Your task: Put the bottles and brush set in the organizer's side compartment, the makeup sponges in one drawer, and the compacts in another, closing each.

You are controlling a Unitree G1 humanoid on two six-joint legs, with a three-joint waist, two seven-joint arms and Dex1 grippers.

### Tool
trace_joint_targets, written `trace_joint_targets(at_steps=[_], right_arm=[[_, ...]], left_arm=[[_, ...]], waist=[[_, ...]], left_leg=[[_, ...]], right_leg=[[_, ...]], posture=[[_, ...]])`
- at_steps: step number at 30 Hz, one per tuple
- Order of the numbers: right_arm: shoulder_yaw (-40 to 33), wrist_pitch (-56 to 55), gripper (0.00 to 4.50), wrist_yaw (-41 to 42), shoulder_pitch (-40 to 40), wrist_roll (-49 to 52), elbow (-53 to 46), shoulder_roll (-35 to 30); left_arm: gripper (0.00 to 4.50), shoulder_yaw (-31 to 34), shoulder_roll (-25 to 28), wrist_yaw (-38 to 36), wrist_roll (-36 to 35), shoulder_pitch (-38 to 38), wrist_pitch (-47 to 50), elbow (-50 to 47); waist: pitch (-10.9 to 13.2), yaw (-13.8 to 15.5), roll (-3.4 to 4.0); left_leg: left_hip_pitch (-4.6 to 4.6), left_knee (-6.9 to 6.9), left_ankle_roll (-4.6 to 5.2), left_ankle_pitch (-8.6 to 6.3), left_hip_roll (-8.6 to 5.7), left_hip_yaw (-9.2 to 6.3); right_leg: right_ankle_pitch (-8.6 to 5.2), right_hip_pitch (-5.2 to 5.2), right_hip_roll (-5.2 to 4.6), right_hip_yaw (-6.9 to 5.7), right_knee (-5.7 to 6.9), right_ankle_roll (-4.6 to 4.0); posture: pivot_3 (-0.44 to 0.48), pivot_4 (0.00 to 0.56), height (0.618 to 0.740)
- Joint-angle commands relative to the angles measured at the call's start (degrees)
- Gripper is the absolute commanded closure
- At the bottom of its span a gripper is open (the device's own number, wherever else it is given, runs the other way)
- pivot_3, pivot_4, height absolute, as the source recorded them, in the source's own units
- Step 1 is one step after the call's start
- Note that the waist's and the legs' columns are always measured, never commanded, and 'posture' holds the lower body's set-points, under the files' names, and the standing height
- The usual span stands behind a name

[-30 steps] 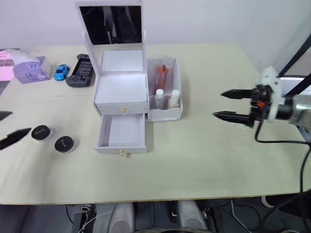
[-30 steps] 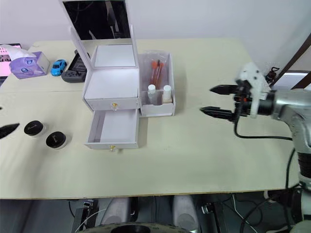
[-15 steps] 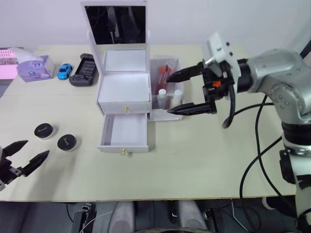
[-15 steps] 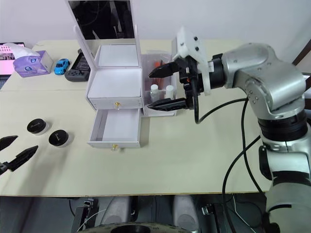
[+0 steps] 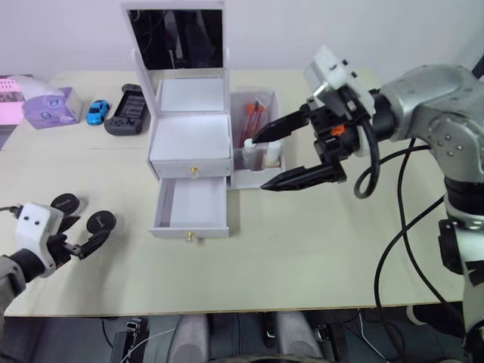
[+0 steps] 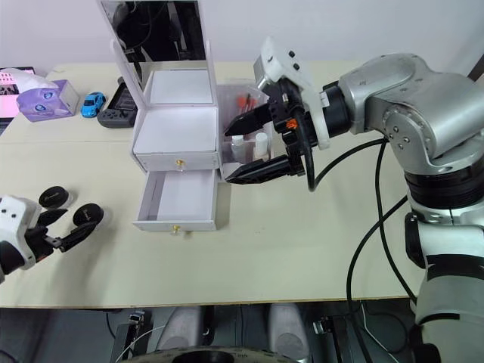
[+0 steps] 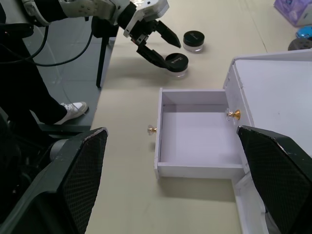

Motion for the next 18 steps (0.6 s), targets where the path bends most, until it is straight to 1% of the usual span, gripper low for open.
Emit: trace_joint_targets(at_steps=[1,4,6,11,14,15,16,18], right_arm=[[-2.5,-0.3,0.0,-1.1,-0.8,0.4,-2.0,-0.7],[-3.0,-0.2,0.0,-1.8,-0.5,0.5,-2.4,-0.9],[-3.1,-0.2,0.0,-2.1,-0.3,0.5,-2.5,-1.0],[-3.5,-0.3,0.0,-2.9,0.1,0.5,-2.9,-1.2],[-3.6,-0.3,0.0,-3.2,0.2,0.5,-3.0,-1.2],[-3.5,-0.5,0.0,-3.2,0.2,0.4,-3.0,-1.2],[-3.5,-0.5,0.0,-3.3,0.2,0.4,-2.9,-1.2],[-3.5,-0.5,0.0,-3.5,0.2,0.4,-2.9,-1.3]], left_arm=[[0.09,-3.0,3.8,1.0,0.7,-2.8,5.9,-2.3],[0.09,-4.7,6.3,1.5,0.7,-5.1,10.5,-2.2],[0.09,-5.6,7.2,1.7,1.0,-5.9,11.9,-2.2],[0.09,-7.5,7.8,2.6,1.9,-7.9,14.2,-1.9],[0.91,-8.2,7.5,2.8,2.1,-8.5,14.6,-2.0],[1.55,-8.8,7.6,2.8,2.3,-8.4,14.8,-2.1],[1.88,-9.0,7.5,2.9,2.3,-8.5,15.0,-2.1],[1.87,-9.3,7.4,3.0,2.5,-8.6,15.5,-2.1]], waist=[[0.0,0.0,0.0],[0.0,0.0,0.0],[0.0,0.0,0.0],[0.0,-0.1,0.0],[0.0,0.0,0.0],[0.0,0.0,0.0],[0.0,0.0,0.0],[0.0,0.0,0.0]], left_leg=[[0.0,0.0,0.0,0.0,0.0,0.0],[-0.01,-0.02,0.0,0.0,0.0,-0.03],[-0.01,-0.02,0.0,0.0,0.0,-0.02],[-0.01,-0.04,0.0,0.0,0.0,-0.02],[-0.01,-0.04,0.0,0.0,0.01,-0.02],[-0.01,-0.04,0.0,0.0,0.01,-0.02],[-0.01,-0.03,0.0,0.0,0.01,-0.02],[-0.01,-0.03,0.0,0.0,0.0,-0.02]], right_leg=[[0.0,0.0,0.0,0.0,0.01,0.0],[0.0,0.0,0.03,0.0,0.01,0.0],[0.0,-0.01,0.03,0.0,0.0,0.0],[0.0,-0.02,0.04,0.01,0.0,0.01],[0.0,-0.02,0.04,0.01,0.0,0.01],[0.0,-0.02,0.04,0.01,0.0,0.01],[0.0,-0.02,0.04,0.01,0.0,0.01],[0.0,-0.02,0.04,0.01,0.0,0.01]], posture=[[0.0,0.15,0.735],[0.0,0.15,0.735],[0.0,0.15,0.735],[0.0,0.15,0.735],[0.0,0.15,0.735],[0.0,0.15,0.735],[0.0,0.15,0.735],[0.0,0.15,0.735]])
